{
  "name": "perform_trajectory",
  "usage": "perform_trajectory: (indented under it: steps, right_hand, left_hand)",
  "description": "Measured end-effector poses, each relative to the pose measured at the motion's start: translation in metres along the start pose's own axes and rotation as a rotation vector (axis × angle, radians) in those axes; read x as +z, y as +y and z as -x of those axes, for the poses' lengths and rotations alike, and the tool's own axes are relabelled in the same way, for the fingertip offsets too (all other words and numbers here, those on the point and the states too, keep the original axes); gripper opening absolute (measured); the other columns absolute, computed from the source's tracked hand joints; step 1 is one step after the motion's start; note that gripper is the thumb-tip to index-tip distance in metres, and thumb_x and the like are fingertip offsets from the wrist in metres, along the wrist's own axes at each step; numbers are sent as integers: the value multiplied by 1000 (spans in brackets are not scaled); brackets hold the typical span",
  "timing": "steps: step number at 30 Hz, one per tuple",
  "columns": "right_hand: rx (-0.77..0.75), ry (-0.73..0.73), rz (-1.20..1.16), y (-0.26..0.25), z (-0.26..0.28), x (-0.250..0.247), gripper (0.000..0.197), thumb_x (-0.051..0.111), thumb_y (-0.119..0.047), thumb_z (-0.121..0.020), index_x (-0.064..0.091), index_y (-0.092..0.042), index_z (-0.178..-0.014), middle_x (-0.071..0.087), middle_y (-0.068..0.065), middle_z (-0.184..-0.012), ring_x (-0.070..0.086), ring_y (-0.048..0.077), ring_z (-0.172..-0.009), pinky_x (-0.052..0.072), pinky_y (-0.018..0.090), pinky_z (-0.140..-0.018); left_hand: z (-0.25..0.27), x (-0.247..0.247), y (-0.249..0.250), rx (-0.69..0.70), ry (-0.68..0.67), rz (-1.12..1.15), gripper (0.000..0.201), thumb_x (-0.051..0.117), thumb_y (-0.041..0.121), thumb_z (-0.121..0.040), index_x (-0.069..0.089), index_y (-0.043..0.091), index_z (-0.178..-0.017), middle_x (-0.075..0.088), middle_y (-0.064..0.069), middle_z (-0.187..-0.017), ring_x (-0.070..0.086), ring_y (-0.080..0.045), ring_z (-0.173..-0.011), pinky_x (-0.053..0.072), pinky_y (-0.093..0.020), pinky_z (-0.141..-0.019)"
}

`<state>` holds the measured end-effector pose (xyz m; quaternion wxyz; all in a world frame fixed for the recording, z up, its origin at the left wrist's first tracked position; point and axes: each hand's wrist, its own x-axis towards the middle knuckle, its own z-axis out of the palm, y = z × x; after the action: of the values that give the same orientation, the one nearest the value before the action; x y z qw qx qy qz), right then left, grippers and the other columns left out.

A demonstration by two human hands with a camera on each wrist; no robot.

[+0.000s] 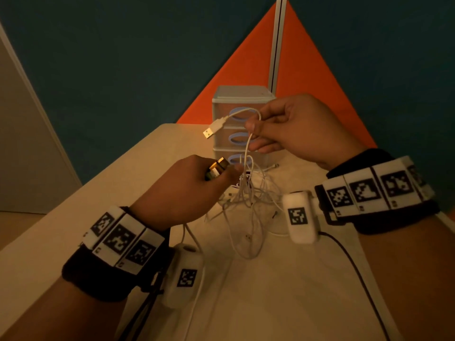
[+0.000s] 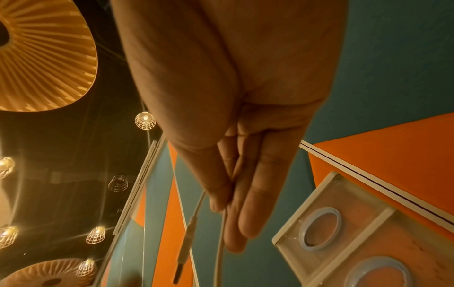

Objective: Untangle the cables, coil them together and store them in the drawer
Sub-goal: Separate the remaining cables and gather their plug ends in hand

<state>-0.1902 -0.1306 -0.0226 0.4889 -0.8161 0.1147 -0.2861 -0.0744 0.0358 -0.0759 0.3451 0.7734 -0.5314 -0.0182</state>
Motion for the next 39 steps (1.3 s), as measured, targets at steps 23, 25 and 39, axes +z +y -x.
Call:
perform_trajectory:
  steps: [23,25,39]
  right_hand:
    - [-119,-76,233,-2,7,18,6,77,-18,-88,76,-13,-91,77,4,-74,76,20,-71,64,42,-72]
    - [-132,-81,247,-3,7,19,9,77,-18,-88,76,-12,-94,77,2,-75,76,15,-71,65,39,-73]
    - [99,-487,766,20,2,0,20,80,-35,-83,75,-40,-101,75,-19,-91,70,0,-87,55,31,-87]
  left_hand:
    - [2,-2,4,-30,48,64,18,70,39,-89,71,21,-88,59,15,-57,52,-3,-50,38,-15,-49]
    - [2,-3,4,-28,42,90,26,70,44,-89,69,19,-82,54,13,-50,47,-4,-45,35,-14,-45]
    - [-2,-5,-3,-179,205,392,28,67,44,-92,71,17,-86,37,7,-48,31,-9,-41,29,-29,-49]
